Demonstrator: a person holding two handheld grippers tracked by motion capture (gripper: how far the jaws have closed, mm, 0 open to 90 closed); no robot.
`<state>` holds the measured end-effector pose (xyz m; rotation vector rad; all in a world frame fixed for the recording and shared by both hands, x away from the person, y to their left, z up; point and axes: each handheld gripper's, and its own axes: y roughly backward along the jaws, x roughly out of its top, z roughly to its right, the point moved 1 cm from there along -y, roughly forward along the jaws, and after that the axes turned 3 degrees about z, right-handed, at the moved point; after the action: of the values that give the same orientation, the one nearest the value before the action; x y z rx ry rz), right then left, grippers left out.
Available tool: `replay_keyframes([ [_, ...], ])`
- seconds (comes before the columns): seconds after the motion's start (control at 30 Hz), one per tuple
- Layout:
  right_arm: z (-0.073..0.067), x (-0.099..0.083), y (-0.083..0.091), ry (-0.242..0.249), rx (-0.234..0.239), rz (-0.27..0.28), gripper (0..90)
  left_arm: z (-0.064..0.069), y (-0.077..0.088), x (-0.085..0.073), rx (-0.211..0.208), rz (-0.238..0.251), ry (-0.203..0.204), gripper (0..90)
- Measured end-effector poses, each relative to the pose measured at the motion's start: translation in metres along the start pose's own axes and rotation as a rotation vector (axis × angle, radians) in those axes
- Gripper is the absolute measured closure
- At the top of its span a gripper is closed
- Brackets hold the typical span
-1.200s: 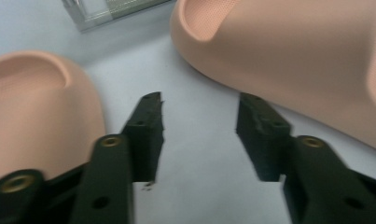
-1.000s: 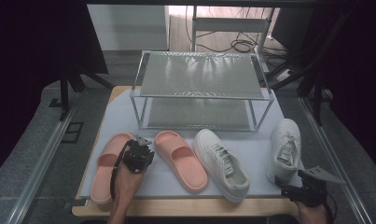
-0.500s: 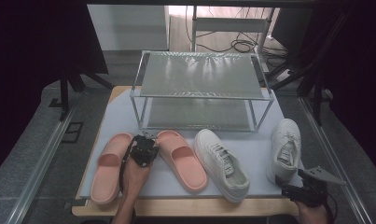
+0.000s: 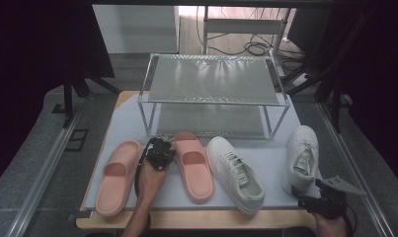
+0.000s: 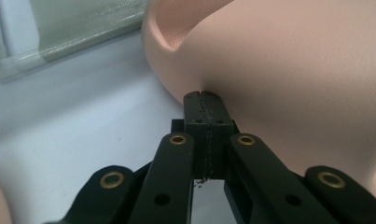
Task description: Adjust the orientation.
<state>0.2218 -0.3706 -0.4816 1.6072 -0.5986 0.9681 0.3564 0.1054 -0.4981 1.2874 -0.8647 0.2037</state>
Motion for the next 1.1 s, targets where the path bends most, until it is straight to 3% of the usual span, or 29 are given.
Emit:
replay_keyframes([
  [0.1,0.0,0.0,0.0,-0.001,0.001,0.0,7.4,0.0,0.0,0.0,-0.008,0.0,-0.013,89.6],
  [0.23,0.0,0.0,0.0,-0.001,-0.001,0.0,7.4,0.001,-0.002,-0.001,-0.035,0.019,0.013,89.7],
  [0.53,0.0,0.0,0.0,-0.003,0.0,-0.001,7.5,0.026,-0.012,0.008,-0.081,0.014,-0.034,89.7],
  [0.7,0.001,0.0,0.0,-0.004,0.001,-0.001,7.9,0.05,-0.022,0.016,-0.114,0.028,-0.067,89.7],
  [0.8,0.001,-0.001,0.0,-0.002,0.0,-0.005,8.1,0.055,-0.024,0.018,-0.129,0.031,-0.084,89.7],
  [0.87,0.002,-0.001,0.0,-0.003,0.0,-0.008,8.1,0.055,-0.023,0.019,-0.14,0.029,-0.105,89.3],
  [0.93,0.003,-0.001,0.001,-0.006,-0.002,-0.005,8.1,0.051,-0.018,0.017,-0.164,0.034,-0.105,81.4],
  [1.07,0.005,-0.001,0.001,-0.015,-0.007,-0.002,8.2,0.033,0.008,0.007,-0.117,0.039,-0.1,70.1],
  [1.1,0.005,-0.001,0.001,-0.014,-0.007,-0.002,8.2,0.033,0.008,0.007,-0.117,0.039,-0.1,68.3],
])
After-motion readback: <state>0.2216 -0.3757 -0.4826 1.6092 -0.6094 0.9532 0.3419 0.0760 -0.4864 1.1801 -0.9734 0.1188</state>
